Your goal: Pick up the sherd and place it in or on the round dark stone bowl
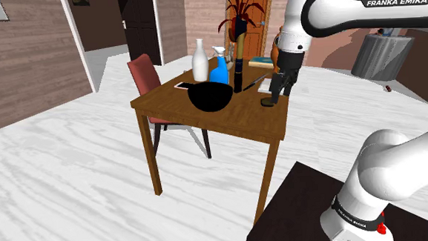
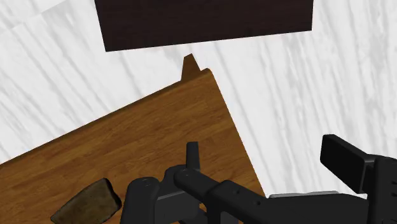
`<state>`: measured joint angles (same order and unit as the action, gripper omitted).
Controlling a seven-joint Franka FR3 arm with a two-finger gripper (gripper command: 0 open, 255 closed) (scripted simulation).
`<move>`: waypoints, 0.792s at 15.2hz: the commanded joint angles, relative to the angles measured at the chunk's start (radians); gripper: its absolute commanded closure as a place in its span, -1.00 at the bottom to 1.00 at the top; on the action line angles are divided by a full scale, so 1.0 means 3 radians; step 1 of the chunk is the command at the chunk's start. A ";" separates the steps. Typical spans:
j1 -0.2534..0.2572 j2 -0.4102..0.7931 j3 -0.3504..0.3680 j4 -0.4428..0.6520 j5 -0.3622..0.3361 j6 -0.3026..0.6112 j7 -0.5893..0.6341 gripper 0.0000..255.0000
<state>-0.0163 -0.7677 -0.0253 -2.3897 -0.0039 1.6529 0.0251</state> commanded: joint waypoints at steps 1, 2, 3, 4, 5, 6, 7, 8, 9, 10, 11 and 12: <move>0.0000 0.0000 0.0000 0.0000 0.0000 0.0000 0.0000 -1.00; -0.0051 0.0099 -0.0003 0.0016 -0.0018 0.0088 0.0079 -1.00; -0.0102 0.0198 -0.0006 0.0035 -0.0036 0.0173 0.0158 -1.00; -0.0154 0.0297 -0.0010 0.0058 -0.0055 0.0255 0.0237 -1.00; -0.0204 0.0396 -0.0016 0.0082 -0.0075 0.0334 0.0317 -1.00; -0.0254 0.0495 -0.0023 0.0110 -0.0095 0.0410 0.0397 -1.00; -0.0304 0.0594 -0.0030 0.0140 -0.0115 0.0483 0.0477 -1.00; -0.0353 0.0691 -0.0039 0.0172 -0.0137 0.0552 0.0558 -1.00; -0.0401 0.0788 -0.0050 0.0206 -0.0158 0.0619 0.0639 -1.00; -0.0451 0.0884 -0.0060 0.0242 -0.0179 0.0683 0.0719 -1.00; -0.0498 0.0979 -0.0072 0.0280 -0.0201 0.0743 0.0799 -1.00; -0.0545 0.1072 -0.0086 0.0319 -0.0223 0.0801 0.0880 -1.00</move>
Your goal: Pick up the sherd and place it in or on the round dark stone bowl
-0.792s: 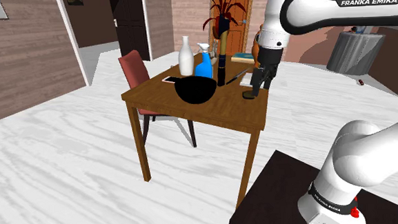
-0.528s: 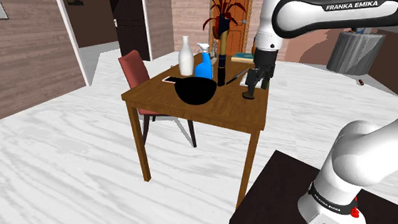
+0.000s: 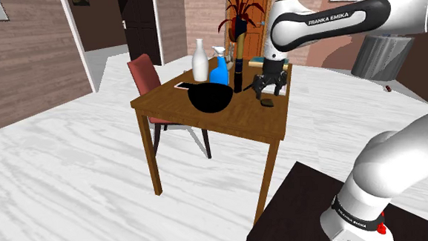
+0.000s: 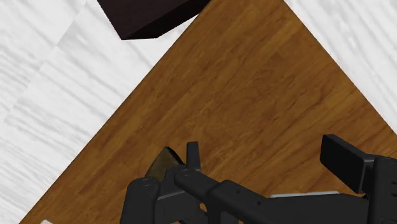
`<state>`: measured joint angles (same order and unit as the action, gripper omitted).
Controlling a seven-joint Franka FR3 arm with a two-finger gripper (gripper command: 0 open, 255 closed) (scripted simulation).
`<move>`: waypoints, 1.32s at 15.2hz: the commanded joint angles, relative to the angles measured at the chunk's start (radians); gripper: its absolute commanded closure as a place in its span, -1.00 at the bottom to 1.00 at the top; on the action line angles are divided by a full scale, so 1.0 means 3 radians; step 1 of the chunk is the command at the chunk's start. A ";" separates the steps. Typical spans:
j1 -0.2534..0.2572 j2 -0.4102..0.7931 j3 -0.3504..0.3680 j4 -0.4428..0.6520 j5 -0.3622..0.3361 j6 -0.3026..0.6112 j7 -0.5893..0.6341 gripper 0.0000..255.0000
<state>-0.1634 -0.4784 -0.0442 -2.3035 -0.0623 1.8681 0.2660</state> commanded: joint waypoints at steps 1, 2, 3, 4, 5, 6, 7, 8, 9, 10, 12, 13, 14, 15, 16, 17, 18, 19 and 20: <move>-0.0102 0.0200 -0.0037 0.0073 -0.0049 0.0138 0.0157 -1.00; -0.0147 0.0291 -0.0053 0.0115 -0.0071 0.0190 0.0238 -1.00; -0.0191 0.0381 -0.0071 0.0159 -0.0093 0.0239 0.0318 -1.00; -0.0235 0.0469 -0.0089 0.0203 -0.0114 0.0286 0.0398 -1.00; -0.0278 0.0555 -0.0109 0.0249 -0.0134 0.0330 0.0477 -1.00; -0.0320 0.0640 -0.0131 0.0295 -0.0155 0.0371 0.0556 -1.00; -0.0361 0.0723 -0.0153 0.0341 -0.0174 0.0411 0.0635 -1.00; -0.0401 0.0804 -0.0177 0.0388 -0.0193 0.0448 0.0713 -1.00; -0.0409 0.0821 -0.0183 0.0398 -0.0197 0.0455 0.0729 -1.00; -0.0410 0.0834 -0.0186 0.0366 -0.0199 0.0500 0.0730 -1.00; -0.0414 0.0861 -0.0193 0.0303 -0.0202 0.0591 0.0731 -1.00; -0.0416 0.0876 -0.0196 0.0273 -0.0204 0.0636 0.0731 -1.00; -0.0418 0.0891 -0.0199 0.0243 -0.0206 0.0682 0.0732 -1.00; -0.0420 0.0908 -0.0203 0.0214 -0.0207 0.0727 0.0732 -1.00; -0.0423 0.0935 -0.0208 0.0170 -0.0210 0.0799 0.0732 -1.00; -0.0423 0.0934 -0.0208 0.0169 -0.0210 0.0799 0.0732 -1.00; -0.0423 0.0935 -0.0208 0.0170 -0.0210 0.0799 0.0732 -1.00; -0.0423 0.0935 -0.0208 0.0170 -0.0210 0.0799 0.0732 -1.00; -0.0423 0.0935 -0.0208 0.0170 -0.0210 0.0799 0.0732 -1.00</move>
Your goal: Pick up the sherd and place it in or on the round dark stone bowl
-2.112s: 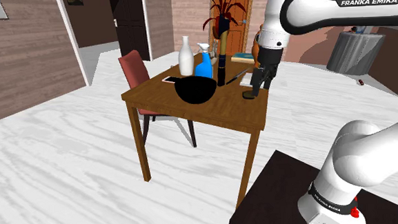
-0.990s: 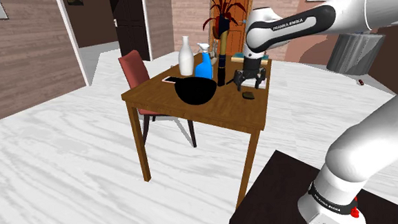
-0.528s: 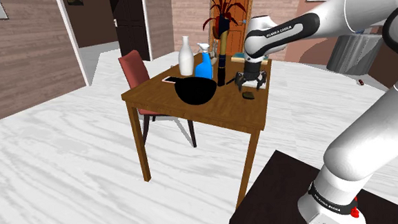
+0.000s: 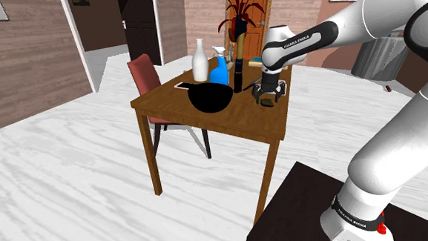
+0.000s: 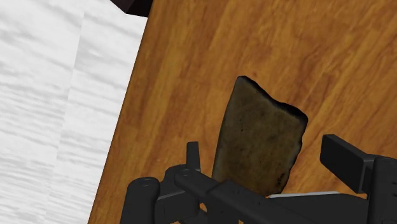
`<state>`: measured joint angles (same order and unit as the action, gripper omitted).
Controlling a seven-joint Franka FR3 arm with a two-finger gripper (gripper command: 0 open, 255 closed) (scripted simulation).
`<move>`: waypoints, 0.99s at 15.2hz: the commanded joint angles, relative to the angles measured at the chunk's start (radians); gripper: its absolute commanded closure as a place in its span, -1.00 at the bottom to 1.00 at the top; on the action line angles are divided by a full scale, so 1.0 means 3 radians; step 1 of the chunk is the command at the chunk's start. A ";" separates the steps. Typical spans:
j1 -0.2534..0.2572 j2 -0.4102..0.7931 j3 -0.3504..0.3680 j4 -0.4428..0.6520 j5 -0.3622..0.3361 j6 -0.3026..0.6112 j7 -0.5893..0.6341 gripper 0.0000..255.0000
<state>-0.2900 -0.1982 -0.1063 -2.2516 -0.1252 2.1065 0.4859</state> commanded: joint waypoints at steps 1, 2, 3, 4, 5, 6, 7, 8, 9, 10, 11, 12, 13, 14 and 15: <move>0.0000 0.0001 -0.0001 -0.0003 0.0000 0.0005 0.0000 -1.00; 0.0000 0.0001 -0.0001 -0.0003 0.0000 0.0005 0.0000 -1.00; 0.0000 0.0001 -0.0001 -0.0003 0.0000 0.0005 0.0000 -1.00; 0.0000 0.0001 0.0000 -0.0003 0.0000 0.0004 0.0000 -1.00; 0.0000 0.0001 0.0000 -0.0003 0.0000 0.0004 0.0000 1.00; 0.0000 0.0001 0.0000 -0.0003 0.0000 0.0004 0.0000 1.00; 0.0000 0.0001 -0.0001 -0.0003 0.0000 0.0004 0.0000 1.00; 0.0000 0.0001 -0.0001 -0.0003 0.0000 0.0004 0.0000 1.00; 0.0000 0.0001 -0.0001 -0.0003 0.0000 0.0004 0.0000 1.00; 0.0000 0.0001 -0.0001 -0.0003 0.0000 0.0004 0.0000 1.00; 0.0000 0.0000 -0.0001 -0.0003 0.0000 0.0004 0.0000 1.00; 0.0000 0.0000 -0.0001 -0.0003 0.0000 0.0004 0.0000 1.00; 0.0000 0.0000 -0.0001 -0.0003 0.0000 0.0004 0.0000 1.00; 0.0000 0.0001 -0.0001 -0.0003 0.0000 0.0005 0.0000 1.00; 0.0000 -0.0014 0.0001 0.0028 0.0001 -0.0041 -0.0004 1.00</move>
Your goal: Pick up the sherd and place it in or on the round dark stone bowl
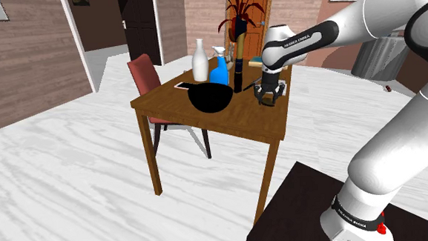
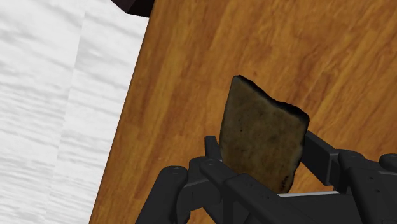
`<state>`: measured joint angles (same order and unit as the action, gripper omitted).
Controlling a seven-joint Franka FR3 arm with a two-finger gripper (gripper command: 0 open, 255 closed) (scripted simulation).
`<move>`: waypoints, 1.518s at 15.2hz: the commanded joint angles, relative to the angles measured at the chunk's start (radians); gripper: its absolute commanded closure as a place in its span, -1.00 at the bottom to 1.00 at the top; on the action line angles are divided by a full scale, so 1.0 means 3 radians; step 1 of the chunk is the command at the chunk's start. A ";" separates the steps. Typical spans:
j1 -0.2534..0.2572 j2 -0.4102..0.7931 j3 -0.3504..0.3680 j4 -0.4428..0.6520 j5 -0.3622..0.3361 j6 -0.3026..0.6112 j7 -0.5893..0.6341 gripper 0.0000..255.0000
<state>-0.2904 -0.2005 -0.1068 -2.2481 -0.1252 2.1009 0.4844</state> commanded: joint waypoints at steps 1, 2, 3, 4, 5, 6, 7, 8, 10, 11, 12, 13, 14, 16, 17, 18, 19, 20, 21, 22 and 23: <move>0.0002 -0.0021 0.0004 0.0047 0.0003 -0.0068 -0.0002 1.00; 0.0003 -0.0033 0.0005 0.0081 0.0005 -0.0114 -0.0006 1.00; 0.0004 -0.0046 0.0006 0.0114 0.0007 -0.0159 -0.0009 1.00; 0.0005 -0.0057 0.0008 0.0148 0.0008 -0.0204 -0.0013 1.00; 0.0005 -0.0068 0.0009 0.0182 0.0010 -0.0249 -0.0016 1.00; 0.0006 -0.0078 0.0010 0.0217 0.0012 -0.0295 -0.0020 1.00; 0.0007 -0.0087 0.0012 0.0253 0.0013 -0.0340 -0.0023 1.00; 0.0007 -0.0096 0.0013 0.0290 0.0015 -0.0385 -0.0027 1.00; 0.0009 -0.0111 0.0016 0.0365 0.0018 -0.0474 -0.0034 1.00; 0.0010 -0.0117 0.0017 0.0403 0.0020 -0.0519 -0.0038 1.00; 0.0010 -0.0123 0.0018 0.0443 0.0022 -0.0564 -0.0041 1.00; 0.0011 -0.0128 0.0019 0.0482 0.0023 -0.0609 -0.0045 1.00; 0.0012 -0.0132 0.0021 0.0523 0.0025 -0.0653 -0.0048 1.00; 0.0013 -0.0138 0.0023 0.0606 0.0028 -0.0743 -0.0056 1.00; 0.0014 -0.0140 0.0024 0.0649 0.0030 -0.0787 -0.0059 1.00; 0.0014 -0.0142 0.0025 0.0693 0.0031 -0.0832 -0.0063 1.00; 0.0015 -0.0142 0.0026 0.0737 0.0033 -0.0877 -0.0067 1.00; 0.0015 -0.0142 0.0027 0.0782 0.0035 -0.0921 -0.0070 1.00; 0.0016 -0.0141 0.0028 0.0827 0.0036 -0.0966 -0.0074 1.00; 0.0017 -0.0140 0.0029 0.0874 0.0038 -0.1010 -0.0078 1.00; 0.0017 -0.0137 0.0030 0.0921 0.0039 -0.1055 -0.0082 1.00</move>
<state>-0.2855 -0.2430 -0.0981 -1.9866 -0.1140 1.7980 0.4610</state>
